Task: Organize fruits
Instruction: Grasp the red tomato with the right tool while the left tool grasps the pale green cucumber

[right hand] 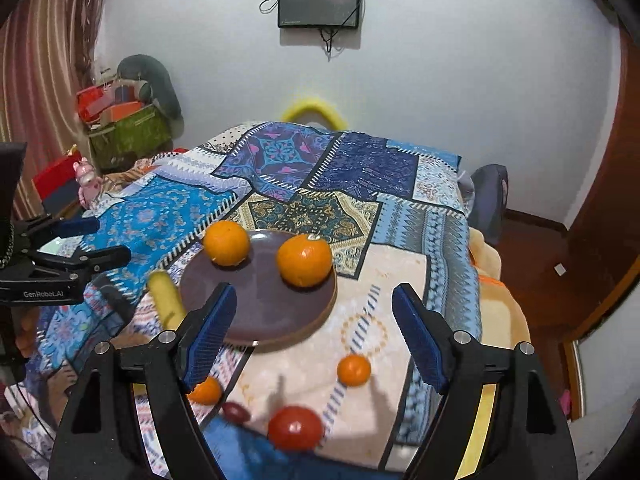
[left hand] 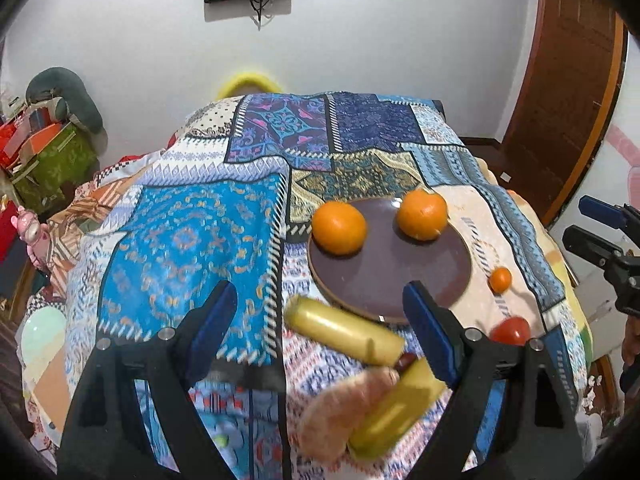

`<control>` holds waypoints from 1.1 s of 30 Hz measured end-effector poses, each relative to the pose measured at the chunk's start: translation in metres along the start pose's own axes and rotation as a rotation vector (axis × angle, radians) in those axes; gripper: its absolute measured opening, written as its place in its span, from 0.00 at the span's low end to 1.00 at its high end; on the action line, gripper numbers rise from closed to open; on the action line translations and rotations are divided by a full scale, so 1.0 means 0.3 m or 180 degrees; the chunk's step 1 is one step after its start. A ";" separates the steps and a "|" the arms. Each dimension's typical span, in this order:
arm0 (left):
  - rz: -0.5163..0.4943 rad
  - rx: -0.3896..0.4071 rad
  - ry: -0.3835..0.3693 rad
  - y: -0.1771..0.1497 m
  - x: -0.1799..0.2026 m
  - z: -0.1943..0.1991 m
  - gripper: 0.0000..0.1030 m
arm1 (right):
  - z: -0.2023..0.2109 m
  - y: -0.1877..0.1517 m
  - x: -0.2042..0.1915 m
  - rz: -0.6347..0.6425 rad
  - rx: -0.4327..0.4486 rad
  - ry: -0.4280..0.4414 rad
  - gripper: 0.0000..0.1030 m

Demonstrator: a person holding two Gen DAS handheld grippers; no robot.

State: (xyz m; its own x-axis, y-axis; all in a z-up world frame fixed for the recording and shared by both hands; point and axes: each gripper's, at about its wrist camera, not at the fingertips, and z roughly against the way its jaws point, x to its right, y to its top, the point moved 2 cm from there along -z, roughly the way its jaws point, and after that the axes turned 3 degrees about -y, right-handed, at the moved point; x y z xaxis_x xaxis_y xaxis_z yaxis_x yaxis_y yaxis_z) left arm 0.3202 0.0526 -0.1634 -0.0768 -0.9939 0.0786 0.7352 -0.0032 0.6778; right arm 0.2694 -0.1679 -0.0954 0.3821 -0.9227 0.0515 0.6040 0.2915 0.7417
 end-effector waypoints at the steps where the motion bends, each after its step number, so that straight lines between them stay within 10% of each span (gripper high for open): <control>1: -0.0001 -0.0012 -0.0012 -0.011 0.003 0.010 0.83 | 0.011 -0.007 -0.001 -0.0012 0.0002 -0.0004 0.76; 33: -0.0370 -0.0743 -0.0268 -0.303 0.204 -0.150 0.62 | -0.109 -0.345 0.008 -0.0349 -0.0820 0.0063 0.75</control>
State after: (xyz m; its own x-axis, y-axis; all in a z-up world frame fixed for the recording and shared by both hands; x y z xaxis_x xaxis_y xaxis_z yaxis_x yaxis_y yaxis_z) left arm 0.2791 -0.0129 -0.2532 -0.2183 -0.9728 0.0771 0.8527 -0.1517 0.4999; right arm 0.2307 -0.1921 -0.1941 0.3166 -0.9479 -0.0346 0.7994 0.2471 0.5476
